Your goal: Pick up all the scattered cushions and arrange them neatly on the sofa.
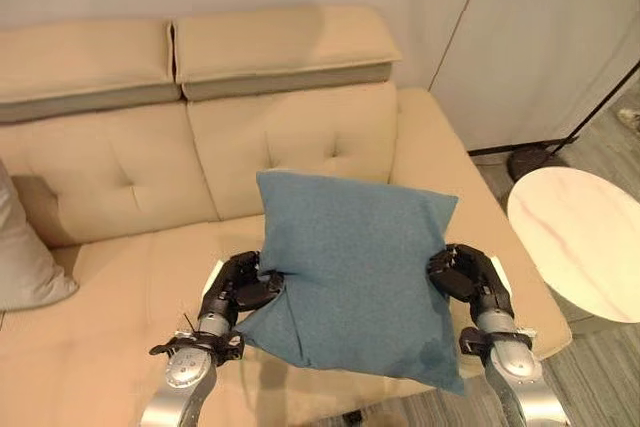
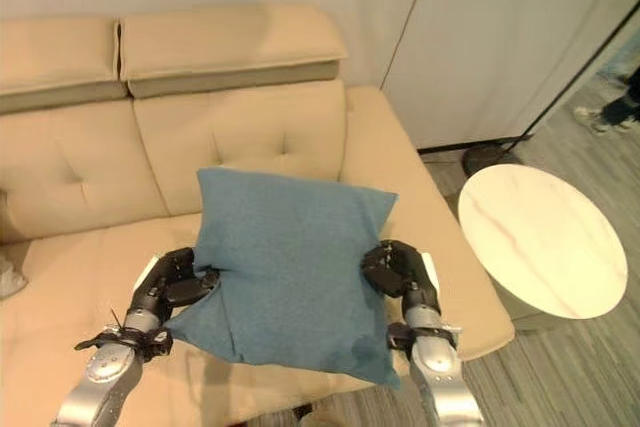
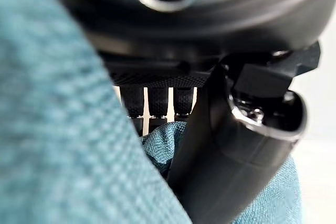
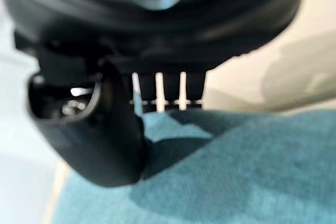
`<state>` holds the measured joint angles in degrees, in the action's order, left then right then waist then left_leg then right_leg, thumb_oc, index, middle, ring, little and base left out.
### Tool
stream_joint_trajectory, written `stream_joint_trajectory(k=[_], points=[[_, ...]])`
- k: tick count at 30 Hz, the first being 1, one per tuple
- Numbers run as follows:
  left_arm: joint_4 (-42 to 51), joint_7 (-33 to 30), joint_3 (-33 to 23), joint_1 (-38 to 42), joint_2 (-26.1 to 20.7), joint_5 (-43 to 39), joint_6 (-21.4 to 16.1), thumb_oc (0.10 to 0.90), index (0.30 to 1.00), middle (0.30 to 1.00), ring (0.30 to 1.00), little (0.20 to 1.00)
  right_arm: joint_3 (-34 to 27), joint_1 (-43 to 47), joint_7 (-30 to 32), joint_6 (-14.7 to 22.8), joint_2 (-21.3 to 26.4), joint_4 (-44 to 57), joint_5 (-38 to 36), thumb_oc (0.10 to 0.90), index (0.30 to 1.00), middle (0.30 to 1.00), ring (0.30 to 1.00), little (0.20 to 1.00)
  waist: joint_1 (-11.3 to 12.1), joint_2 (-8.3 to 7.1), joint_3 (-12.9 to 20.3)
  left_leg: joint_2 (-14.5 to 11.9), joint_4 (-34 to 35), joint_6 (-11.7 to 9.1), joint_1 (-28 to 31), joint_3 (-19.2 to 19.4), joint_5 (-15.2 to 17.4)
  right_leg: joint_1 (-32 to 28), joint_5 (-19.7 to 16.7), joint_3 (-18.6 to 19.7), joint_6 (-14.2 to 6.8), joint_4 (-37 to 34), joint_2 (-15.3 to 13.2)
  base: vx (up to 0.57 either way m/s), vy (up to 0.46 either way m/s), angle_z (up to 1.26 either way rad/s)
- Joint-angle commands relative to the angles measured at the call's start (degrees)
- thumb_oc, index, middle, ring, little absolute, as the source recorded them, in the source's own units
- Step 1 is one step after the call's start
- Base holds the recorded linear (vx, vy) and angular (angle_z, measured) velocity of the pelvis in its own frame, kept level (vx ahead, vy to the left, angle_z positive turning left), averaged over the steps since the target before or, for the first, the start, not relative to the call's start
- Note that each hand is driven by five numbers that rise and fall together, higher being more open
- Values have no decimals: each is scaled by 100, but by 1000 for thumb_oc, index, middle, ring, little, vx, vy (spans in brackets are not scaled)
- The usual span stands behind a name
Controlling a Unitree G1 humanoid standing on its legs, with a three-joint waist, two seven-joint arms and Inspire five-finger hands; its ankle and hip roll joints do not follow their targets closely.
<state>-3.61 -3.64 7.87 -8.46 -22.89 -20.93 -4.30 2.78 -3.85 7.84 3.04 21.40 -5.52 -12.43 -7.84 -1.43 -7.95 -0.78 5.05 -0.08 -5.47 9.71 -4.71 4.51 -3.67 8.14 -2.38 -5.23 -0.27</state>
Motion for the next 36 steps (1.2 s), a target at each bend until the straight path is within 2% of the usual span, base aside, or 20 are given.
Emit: stream_joint_trajectory(k=[1,4,8,14,20,23,27,30,31,32,35,36], points=[[715,-271,-523,436,-244,162,-1033,400,300,300,300,300,175,920,-90,1104,-111,771,-58,400,300,300,300,300,151,-43,514,213,-5,-90,110,260,649,212,515,-95,-428,23,-76,-61,-45,20],[596,-411,-781,273,-311,112,-1082,400,300,300,300,300,515,1185,-213,1080,-223,673,-219,400,300,300,300,300,229,83,381,228,-5,-150,125,163,589,181,536,-292,-411,23,-94,-9,-15,24],[552,-402,-882,296,-359,18,-1107,400,300,300,300,300,683,1292,-239,1003,-173,622,-192,400,300,300,300,300,248,150,236,228,-5,-177,192,141,574,141,561,-414,-405,23,-117,20,-5,20],[549,-399,-700,582,-332,79,-1132,400,300,300,300,300,598,1376,-49,965,24,595,106,400,300,300,300,300,238,128,127,209,-5,-185,82,161,573,273,537,-452,-414,23,-122,-11,-22,10],[415,-454,-399,1082,-347,230,-1150,400,300,300,300,300,520,1535,228,1000,96,561,468,400,300,300,300,300,225,92,192,144,-5,-186,-215,182,556,562,510,-451,-408,23,-84,-35,-35,5],[280,-602,-197,1531,-391,438,-1191,400,300,300,300,300,554,1797,566,1045,140,475,927,400,300,300,300,300,222,74,263,119,-5,-189,-386,172,537,748,470,-449,-405,23,-59,-25,-12,0],[175,-794,-64,1934,-407,559,-1267,400,300,300,300,300,623,2114,879,1087,80,356,1170,400,300,300,300,300,241,66,277,108,-5,-201,-527,174,501,878,428,-431,-391,23,-30,-48,-16,0],[1,-1132,124,2641,-444,722,-1374,400,300,300,300,300,700,2611,1287,1111,34,187,1510,400,300,300,300,300,249,60,273,108,-5,-225,-744,138,439,1104,349,-408,-378,23,-11,-74,-19,0],[-13,-1139,130,2663,-443,726,-1379,400,300,300,300,300,698,2629,1295,1114,33,175,1515,400,300,300,300,300,250,61,274,108,-5,-225,-759,137,436,1118,346,-409,-378,23,-11,-86,-22,6],[-81,-1360,219,3012,-457,885,-1429,400,300,300,300,300,727,2887,1560,1118,22,114,1742,400,300,300,300,300,252,48,278,118,-5,-236,-878,126,400,1223,300,-408,-381,23,-4,-76,-28,7],[-146,-1647,260,3335,-481,1149,-1495,400,300,300,300,300,706,3143,1845,1171,22,51,1932,400,300,300,300,300,258,42,293,122,-5,-250,-999,117,362,1342,268,-412,-385,23,4,-62,-25,8],[-270,-2083,324,3675,-469,1549,-1509,400,300,300,300,300,724,3435,2199,1202,36,-22,2231,400,300,300,300,300,267,32,288,130,-5,-261,-1130,82,325,1491,228,-387,-386,37,6,-85,-43,4]])
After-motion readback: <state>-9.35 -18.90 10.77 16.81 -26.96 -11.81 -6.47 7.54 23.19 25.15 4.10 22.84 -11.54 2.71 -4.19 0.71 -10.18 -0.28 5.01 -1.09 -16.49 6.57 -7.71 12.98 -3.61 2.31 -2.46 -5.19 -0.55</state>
